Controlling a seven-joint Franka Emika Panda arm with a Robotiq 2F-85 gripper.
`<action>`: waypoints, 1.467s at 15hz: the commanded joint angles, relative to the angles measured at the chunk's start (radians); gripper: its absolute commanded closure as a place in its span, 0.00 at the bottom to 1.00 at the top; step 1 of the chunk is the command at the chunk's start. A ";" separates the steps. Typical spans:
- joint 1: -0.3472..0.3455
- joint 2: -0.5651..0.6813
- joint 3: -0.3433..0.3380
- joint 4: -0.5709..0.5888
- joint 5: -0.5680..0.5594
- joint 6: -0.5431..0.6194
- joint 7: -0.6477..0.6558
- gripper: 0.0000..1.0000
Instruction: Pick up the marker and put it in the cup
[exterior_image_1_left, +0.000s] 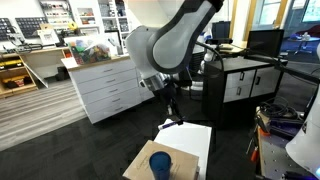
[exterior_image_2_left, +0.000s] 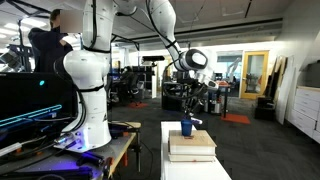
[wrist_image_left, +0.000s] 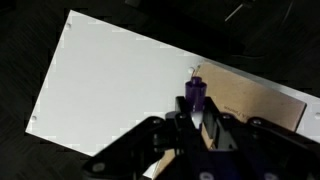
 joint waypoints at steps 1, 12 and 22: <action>-0.020 0.055 0.029 0.107 0.023 -0.153 -0.048 0.95; 0.000 0.326 0.052 0.469 0.034 -0.565 -0.061 0.95; 0.038 0.405 0.080 0.672 0.040 -0.765 -0.037 0.95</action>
